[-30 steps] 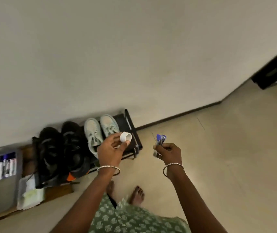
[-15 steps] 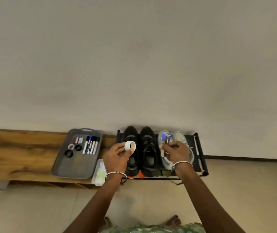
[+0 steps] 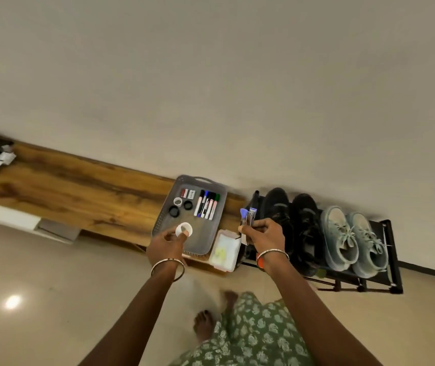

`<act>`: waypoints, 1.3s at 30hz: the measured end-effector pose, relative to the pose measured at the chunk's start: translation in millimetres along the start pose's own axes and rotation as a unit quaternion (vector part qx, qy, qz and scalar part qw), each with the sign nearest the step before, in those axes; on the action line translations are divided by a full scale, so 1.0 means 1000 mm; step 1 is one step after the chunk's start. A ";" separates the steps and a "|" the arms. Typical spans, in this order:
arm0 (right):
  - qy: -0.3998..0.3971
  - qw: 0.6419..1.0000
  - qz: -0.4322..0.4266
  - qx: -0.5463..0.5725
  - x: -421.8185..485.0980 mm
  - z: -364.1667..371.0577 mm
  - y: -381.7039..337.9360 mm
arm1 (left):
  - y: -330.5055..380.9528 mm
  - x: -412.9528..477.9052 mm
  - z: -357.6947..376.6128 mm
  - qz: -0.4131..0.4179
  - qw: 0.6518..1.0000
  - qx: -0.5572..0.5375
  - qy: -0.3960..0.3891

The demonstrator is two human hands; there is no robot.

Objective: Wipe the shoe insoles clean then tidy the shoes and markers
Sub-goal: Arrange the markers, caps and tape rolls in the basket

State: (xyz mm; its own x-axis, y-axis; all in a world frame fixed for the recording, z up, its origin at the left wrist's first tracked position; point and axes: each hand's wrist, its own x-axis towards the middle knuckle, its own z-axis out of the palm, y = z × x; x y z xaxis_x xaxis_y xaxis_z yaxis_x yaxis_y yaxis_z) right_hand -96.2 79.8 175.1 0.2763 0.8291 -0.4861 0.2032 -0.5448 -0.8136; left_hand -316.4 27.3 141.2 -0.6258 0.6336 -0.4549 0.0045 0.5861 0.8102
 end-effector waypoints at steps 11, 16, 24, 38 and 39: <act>0.031 0.996 0.060 -0.061 0.039 0.096 0.013 | -0.037 0.118 0.012 -0.145 0.989 0.006 -0.034; 0.062 0.989 0.122 -0.050 0.070 0.141 0.024 | -0.040 0.189 0.032 -0.279 0.954 -0.002 -0.107; 0.075 0.977 0.195 -0.039 0.108 0.202 0.072 | -0.094 0.271 0.076 -0.376 0.920 -0.061 -0.090; 0.064 0.976 0.183 -0.104 0.125 0.228 0.120 | -0.139 0.335 0.156 -0.396 0.907 -0.106 -0.095; 0.070 0.975 0.187 -0.100 0.126 0.226 0.123 | -0.140 0.337 0.158 -0.393 0.909 -0.103 -0.096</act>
State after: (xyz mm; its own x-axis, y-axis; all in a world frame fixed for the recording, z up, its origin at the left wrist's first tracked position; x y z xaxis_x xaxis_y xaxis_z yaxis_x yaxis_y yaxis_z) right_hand -248.6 145.7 -58.1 0.4894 0.5495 -0.6772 0.2388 -0.8313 -0.5020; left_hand -404.3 238.5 -184.2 -0.2255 0.1481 -0.9629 -0.5428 0.8017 0.2504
